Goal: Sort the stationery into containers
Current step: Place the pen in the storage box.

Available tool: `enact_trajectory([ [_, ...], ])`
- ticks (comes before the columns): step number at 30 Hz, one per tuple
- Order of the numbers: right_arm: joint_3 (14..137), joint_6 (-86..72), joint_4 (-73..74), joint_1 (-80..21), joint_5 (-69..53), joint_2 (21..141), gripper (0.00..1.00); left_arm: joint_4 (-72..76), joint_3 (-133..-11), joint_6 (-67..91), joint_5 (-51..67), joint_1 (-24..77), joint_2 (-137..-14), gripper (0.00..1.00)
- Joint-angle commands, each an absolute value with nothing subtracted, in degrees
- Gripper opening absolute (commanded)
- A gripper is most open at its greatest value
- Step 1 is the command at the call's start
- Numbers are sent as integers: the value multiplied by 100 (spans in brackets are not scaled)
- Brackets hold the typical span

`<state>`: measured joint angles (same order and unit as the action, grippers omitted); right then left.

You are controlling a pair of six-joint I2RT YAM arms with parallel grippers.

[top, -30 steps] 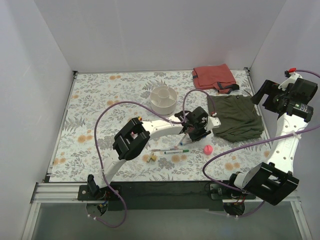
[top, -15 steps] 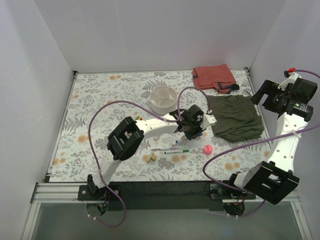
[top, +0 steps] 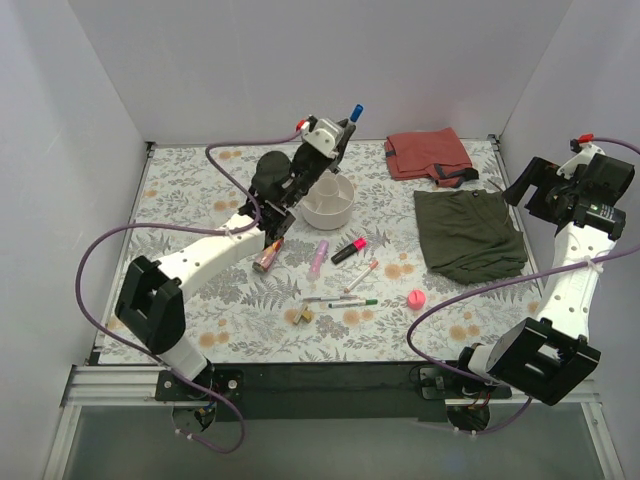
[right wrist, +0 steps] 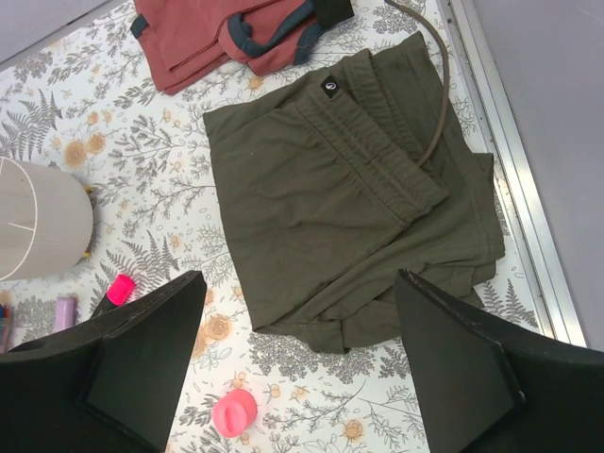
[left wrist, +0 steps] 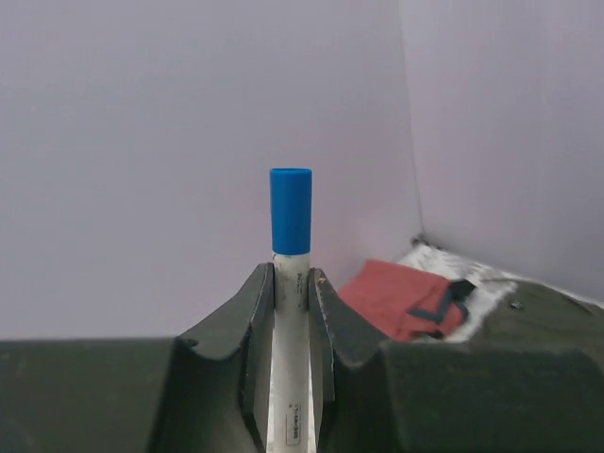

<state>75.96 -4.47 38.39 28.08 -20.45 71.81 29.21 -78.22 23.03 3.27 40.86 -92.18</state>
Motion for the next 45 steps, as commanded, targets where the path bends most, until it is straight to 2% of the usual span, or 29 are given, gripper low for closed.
enact_trajectory([
  [1,7515,-659,3454,2830,-2127,7075,89,6506,-6891,1942,-683,3754,-10025,0],
  [4,7506,-703,3445,2821,-2101,7058,88,6585,-7319,2485,-1335,3394,-10658,0],
  [8,7532,-607,3489,2821,-2013,7093,88,6188,-7847,3312,-1564,2980,-11099,0],
  [22,7514,-413,3498,2821,-1872,7224,89,5037,-7796,4825,-431,2496,-11364,0],
  [35,7708,-334,3542,2821,-1881,7471,89,4658,-8060,5177,307,2391,-11891,0],
  [45,7603,-299,3524,2830,-1881,7497,89,4570,-8147,5238,387,2391,-12199,0],
])
